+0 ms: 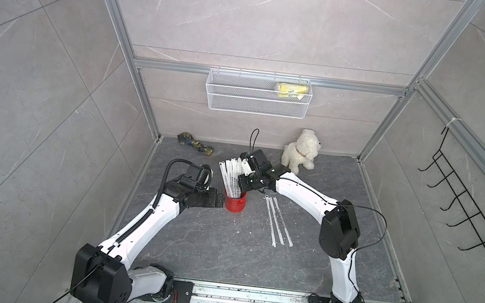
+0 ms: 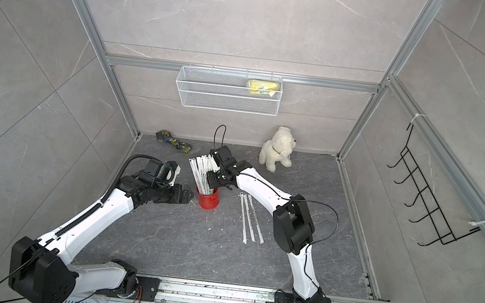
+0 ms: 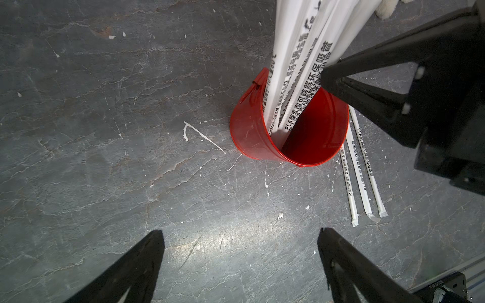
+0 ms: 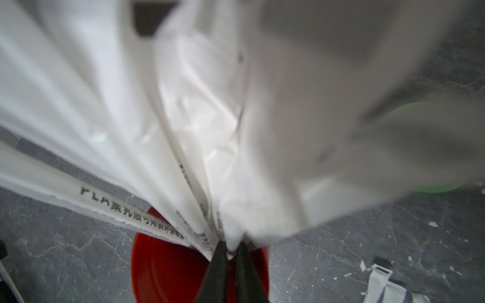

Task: Take the straws out of the storage container
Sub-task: Pick up the straw from the container.

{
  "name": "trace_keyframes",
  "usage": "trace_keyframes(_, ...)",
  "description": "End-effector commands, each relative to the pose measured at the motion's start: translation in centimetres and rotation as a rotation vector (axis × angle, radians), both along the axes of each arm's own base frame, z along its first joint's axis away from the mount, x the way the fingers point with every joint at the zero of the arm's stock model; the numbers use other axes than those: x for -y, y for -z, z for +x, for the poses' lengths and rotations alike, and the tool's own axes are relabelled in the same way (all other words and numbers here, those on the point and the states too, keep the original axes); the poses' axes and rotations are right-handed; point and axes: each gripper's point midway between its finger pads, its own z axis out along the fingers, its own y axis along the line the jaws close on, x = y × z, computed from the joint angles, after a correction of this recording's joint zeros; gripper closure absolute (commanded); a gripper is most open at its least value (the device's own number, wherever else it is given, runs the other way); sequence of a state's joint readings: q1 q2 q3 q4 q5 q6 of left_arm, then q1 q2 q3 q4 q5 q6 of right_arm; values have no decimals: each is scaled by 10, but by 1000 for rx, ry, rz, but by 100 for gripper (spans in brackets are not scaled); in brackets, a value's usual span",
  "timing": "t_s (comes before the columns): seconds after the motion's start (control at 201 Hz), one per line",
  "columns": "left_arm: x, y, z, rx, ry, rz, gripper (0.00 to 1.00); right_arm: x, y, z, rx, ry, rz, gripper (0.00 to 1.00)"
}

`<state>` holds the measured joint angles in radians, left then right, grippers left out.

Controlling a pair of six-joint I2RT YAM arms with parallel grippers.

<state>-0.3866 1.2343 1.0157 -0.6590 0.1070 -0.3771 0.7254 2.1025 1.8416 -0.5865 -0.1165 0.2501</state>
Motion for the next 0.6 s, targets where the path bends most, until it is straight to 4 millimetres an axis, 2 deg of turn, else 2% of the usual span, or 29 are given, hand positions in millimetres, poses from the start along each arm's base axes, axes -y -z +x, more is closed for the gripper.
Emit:
trace_keyframes(0.0, 4, -14, 4, 33, 25, -3, 4, 5, -9, -7, 19, -10, -10, 89)
trace_keyframes(0.592, 4, -14, 4, 31, 25, -5, 4, 7, -32, -8, 62, -12, 18, 88)
